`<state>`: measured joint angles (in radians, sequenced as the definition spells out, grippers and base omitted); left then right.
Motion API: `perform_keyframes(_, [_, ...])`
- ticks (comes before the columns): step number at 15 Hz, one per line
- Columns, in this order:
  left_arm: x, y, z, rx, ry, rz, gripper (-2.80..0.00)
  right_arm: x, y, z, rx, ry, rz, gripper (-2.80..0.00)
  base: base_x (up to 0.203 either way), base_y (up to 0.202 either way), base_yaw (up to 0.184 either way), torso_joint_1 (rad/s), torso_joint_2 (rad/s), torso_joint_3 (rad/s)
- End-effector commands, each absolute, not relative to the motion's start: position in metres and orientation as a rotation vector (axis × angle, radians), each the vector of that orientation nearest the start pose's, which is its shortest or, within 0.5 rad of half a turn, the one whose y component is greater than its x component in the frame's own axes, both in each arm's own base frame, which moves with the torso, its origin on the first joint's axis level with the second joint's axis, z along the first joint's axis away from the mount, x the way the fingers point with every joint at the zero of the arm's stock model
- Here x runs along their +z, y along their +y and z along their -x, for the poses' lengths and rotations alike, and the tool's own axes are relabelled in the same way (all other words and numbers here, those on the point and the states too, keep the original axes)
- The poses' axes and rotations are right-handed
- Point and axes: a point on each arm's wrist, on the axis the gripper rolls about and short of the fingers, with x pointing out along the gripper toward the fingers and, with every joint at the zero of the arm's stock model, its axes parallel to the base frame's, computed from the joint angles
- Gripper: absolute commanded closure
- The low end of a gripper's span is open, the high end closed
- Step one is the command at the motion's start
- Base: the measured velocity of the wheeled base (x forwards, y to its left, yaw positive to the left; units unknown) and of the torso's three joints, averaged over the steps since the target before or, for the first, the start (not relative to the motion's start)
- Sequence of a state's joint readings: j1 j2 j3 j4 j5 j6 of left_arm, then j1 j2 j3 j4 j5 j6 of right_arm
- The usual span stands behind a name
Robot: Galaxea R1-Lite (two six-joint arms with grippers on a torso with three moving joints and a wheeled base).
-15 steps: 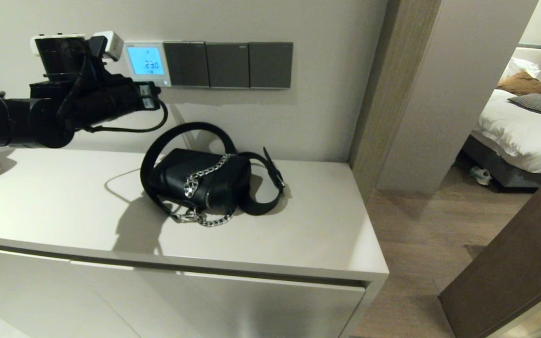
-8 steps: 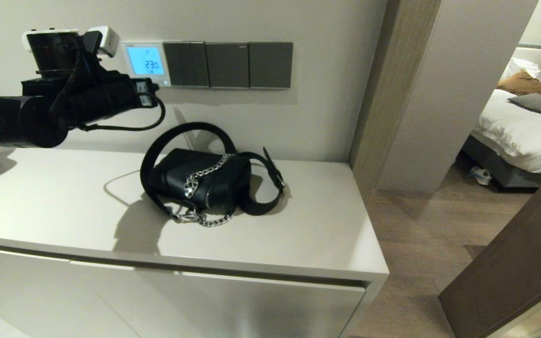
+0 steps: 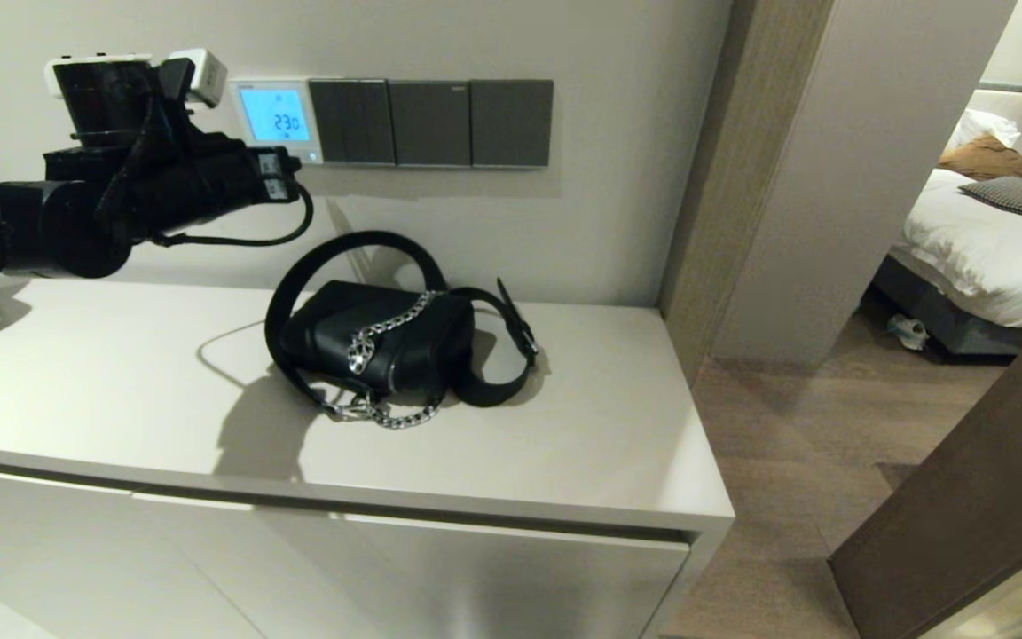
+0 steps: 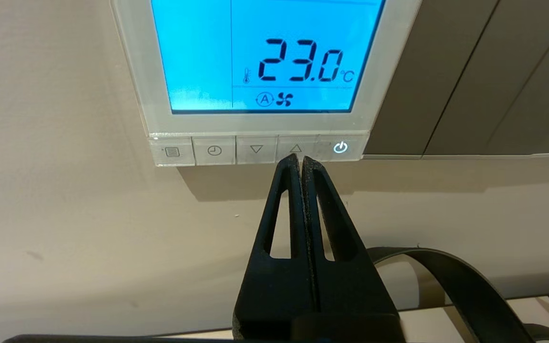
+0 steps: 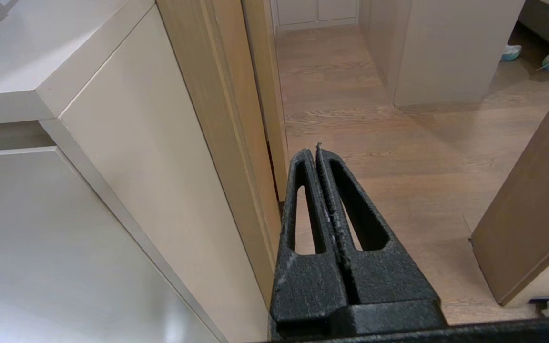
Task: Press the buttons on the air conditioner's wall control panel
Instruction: Press the temperature increase button
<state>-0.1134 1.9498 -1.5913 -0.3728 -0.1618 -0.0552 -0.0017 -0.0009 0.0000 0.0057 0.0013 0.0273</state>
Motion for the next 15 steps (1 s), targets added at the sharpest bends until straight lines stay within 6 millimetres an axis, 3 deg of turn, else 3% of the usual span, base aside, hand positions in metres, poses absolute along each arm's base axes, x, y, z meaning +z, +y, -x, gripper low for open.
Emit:
perform_keyframes(1, [0.2872, -0.0496, -0.4028, -0.276, -0.004, 0.055, 0.0, 0.0741, 0.0001, 0.0226, 0.0, 0.009, -0.028, 0.0, 0.0, 0.0, 0.0, 0.0, 0.0, 0.0])
perform_keyframes(15, [0.2874, -0.0495, -0.4016, -0.276, -0.002, 0.061, 0.0, 0.0741, 0.0001, 0.0226, 0.0, 0.008, -0.028, 0.0, 0.0, 0.0, 0.0, 0.0, 0.0, 0.0])
